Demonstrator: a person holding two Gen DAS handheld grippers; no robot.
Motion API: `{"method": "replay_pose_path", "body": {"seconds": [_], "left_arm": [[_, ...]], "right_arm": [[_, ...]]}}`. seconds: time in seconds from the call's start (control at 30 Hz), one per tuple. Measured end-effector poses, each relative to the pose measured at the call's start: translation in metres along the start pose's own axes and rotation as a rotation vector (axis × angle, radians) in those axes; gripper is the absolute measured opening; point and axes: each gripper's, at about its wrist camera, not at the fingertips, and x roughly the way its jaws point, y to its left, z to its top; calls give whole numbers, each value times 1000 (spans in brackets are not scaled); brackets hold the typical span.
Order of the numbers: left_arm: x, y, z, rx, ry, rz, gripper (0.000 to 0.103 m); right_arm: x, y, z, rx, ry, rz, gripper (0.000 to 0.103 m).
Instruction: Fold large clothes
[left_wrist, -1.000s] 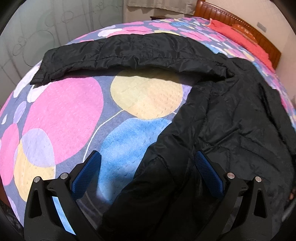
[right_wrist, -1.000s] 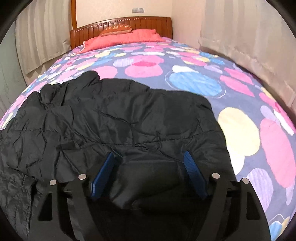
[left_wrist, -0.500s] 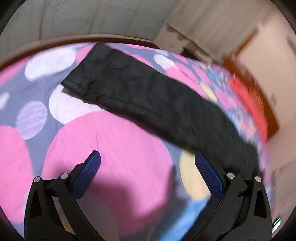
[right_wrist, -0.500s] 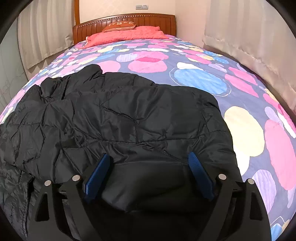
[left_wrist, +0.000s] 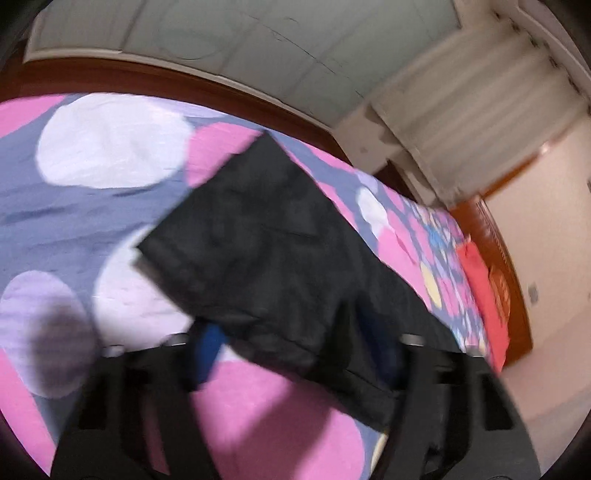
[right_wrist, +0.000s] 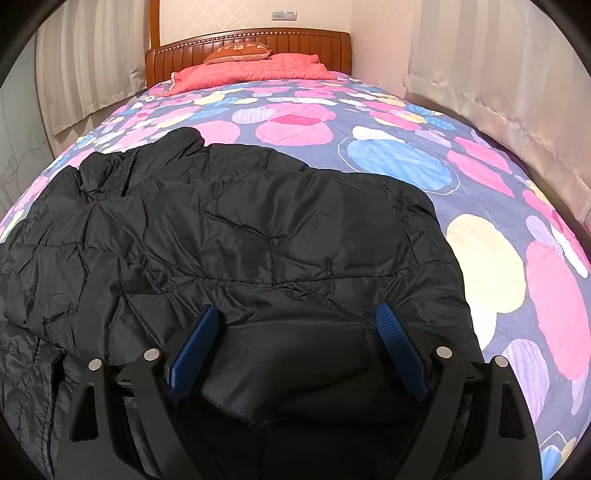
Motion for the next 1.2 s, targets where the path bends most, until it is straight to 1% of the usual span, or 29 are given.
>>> {"method": "replay_pose_path", "body": {"seconds": [0.03, 0.1, 0.13, 0.17, 0.23, 0.33, 0.37, 0.47, 0.5, 0.53, 0.57, 0.63, 0.67, 0.77, 0.87, 1.0, 1.07, 1.2], "left_arm": [[0, 4, 2, -17, -2, 0, 36], [0, 9, 4, -29, -5, 1, 21], [1, 8, 5, -23, -3, 1, 18], [3, 4, 5, -8, -4, 11, 17], [-2, -13, 4, 83, -30, 55, 11], [-7, -42, 0, 189, -70, 79, 9], [-9, -48, -1, 214, -79, 79, 9], [-19, -85, -9, 331, -121, 65, 9], [-25, -105, -15, 383, -135, 44, 9], [-27, -116, -21, 410, -141, 29, 9], [-33, -135, -30, 453, -148, -1, 9], [-34, -159, -43, 516, -143, -42, 9], [-36, -172, -53, 547, -136, -64, 9], [-40, -215, -100, 663, -89, -134, 8], [-34, -246, -140, 744, -46, -182, 7], [-36, -288, -205, 867, 9, -249, 7], [-33, -299, -228, 897, 45, -274, 7], [-31, -325, -286, 985, 101, -333, 7]], "right_arm": [[0, 0, 0, 0, -1, 0, 86], [0, 0, 0, -1, 1, 0, 86], [0, 0, 0, -1, 0, 0, 86], [0, 0, 0, -1, 0, 0, 86], [0, 0, 0, -1, 0, 0, 86], [0, -1, 0, -1, -1, 1, 86], [0, -1, 1, -1, -2, 1, 86], [0, -1, 0, 0, -2, 1, 86], [0, -1, 0, 0, -2, 1, 86], [0, -1, 0, -1, -2, 1, 86], [0, -1, 0, -1, -2, 1, 86], [0, -1, 0, 0, -2, 2, 86], [0, -1, 0, 0, -2, 2, 86], [0, -1, 0, 2, -4, 4, 86], [-1, -1, 2, 5, -5, 8, 86], [-2, -3, 3, 13, -9, 15, 86], [-2, -3, 1, 17, -11, 18, 86], [0, -4, 1, 21, -14, 21, 86]]}}
